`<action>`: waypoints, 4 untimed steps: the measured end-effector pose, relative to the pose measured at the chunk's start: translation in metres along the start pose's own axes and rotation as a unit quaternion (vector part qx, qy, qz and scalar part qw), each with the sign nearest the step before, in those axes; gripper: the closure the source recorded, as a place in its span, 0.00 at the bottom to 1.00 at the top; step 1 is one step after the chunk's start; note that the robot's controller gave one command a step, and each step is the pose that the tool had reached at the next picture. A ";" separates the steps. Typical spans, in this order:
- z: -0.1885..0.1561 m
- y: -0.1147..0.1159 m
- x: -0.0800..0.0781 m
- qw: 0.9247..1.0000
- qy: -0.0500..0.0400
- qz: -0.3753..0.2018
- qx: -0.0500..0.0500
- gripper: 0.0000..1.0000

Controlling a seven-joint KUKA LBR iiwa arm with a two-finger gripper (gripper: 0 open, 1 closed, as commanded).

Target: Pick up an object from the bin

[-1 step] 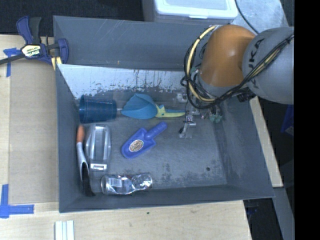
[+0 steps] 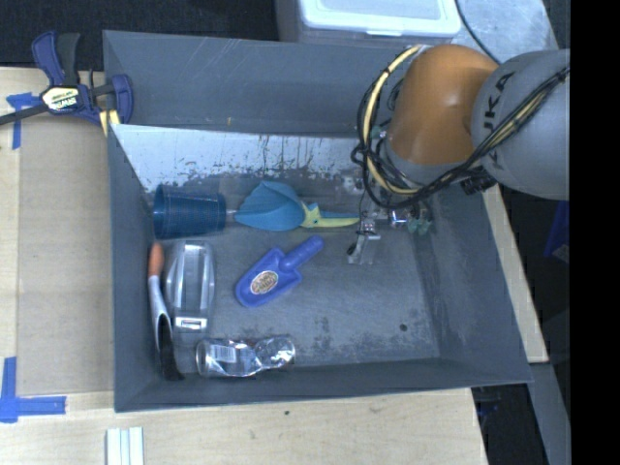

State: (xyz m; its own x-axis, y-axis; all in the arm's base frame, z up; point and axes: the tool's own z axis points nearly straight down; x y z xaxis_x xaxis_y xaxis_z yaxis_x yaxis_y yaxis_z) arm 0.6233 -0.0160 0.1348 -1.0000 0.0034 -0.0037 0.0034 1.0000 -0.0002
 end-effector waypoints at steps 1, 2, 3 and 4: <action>0.063 0.072 0.004 0.980 -0.001 -0.197 0.000 0.00; -0.009 0.073 0.017 0.977 -0.002 -0.211 0.000 0.00; 0.031 0.093 0.021 0.967 0.000 -0.255 0.001 0.00; 0.062 0.116 0.005 0.969 -0.009 -0.247 0.002 0.00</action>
Offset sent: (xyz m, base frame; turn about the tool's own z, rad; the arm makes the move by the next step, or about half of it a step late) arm -0.0182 0.0733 0.0085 -0.4282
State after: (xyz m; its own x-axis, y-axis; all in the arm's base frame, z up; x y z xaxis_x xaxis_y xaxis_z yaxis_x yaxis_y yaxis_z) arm 0.6187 0.1001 0.0731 -0.8797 -0.4752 -0.0205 -0.4750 0.8799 -0.0103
